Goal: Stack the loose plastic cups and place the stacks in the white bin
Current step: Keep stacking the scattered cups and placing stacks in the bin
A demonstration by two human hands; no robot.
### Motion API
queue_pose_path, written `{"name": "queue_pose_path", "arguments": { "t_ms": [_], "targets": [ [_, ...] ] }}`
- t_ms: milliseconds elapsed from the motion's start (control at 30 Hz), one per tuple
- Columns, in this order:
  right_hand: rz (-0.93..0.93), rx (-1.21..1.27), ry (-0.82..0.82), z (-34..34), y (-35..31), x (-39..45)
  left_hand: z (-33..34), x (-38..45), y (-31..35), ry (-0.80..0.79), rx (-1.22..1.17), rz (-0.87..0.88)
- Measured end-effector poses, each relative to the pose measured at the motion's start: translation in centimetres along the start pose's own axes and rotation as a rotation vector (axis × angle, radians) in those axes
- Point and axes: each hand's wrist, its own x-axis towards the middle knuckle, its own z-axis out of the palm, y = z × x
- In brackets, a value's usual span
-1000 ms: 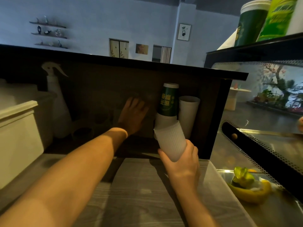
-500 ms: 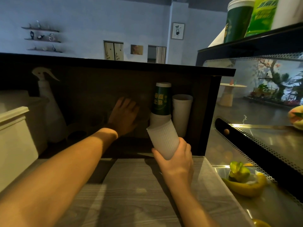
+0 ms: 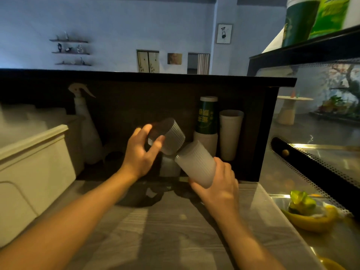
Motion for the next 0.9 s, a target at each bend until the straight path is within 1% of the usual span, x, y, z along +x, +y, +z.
{"name": "queue_pose_path", "arguments": {
  "t_ms": [133, 200, 367, 400, 500, 567, 633, 700, 767, 833, 900],
  "targets": [
    [-0.085, 0.019, -0.018, 0.1, -0.1, -0.3, -0.8, -1.1, 1.6, 0.006, -0.207, -0.064],
    [-0.102, 0.033, -0.042, 0.1, -0.3, -0.3, -0.9, -1.8, 2.0, -0.025, -0.232, -0.081],
    [-0.155, 0.075, -0.068, 0.3, -0.4, -0.4, -0.2, -3.5, 2.1, -0.136, -0.19, -0.105],
    [-0.147, 0.086, -0.072, 0.3, -0.4, -0.4, -0.1, -3.5, 2.1, -0.131, -0.188, -0.112],
    [-0.135, 0.134, -0.077, 0.4, -0.6, -0.5, 0.2, -3.7, 2.5, -0.04, -0.198, -0.167],
    [-0.133, 0.186, -0.077, 0.6, -0.6, -0.5, 0.7, -4.0, 2.9, -0.045, -0.193, -0.169],
    [-0.122, 0.215, -0.068, 0.6, -0.6, -0.6, 1.5, -4.8, 3.3, -0.148, -0.157, -0.15],
    [-0.115, 0.21, -0.046, 0.6, -0.4, -0.6, 2.0, -5.4, 3.2, -0.256, -0.174, -0.184],
    [-0.125, 0.2, -0.039, 0.6, -0.4, -0.6, 1.8, -5.5, 2.7, -0.298, -0.149, -0.193],
    [-0.118, 0.206, -0.042, 0.6, -0.5, -0.6, 1.4, -5.6, 2.3, -0.283, -0.12, -0.157],
    [-0.084, 0.224, -0.016, 0.7, -0.4, -0.5, 1.0, -5.7, 1.8, -0.197, -0.08, -0.13]
  ]
}}
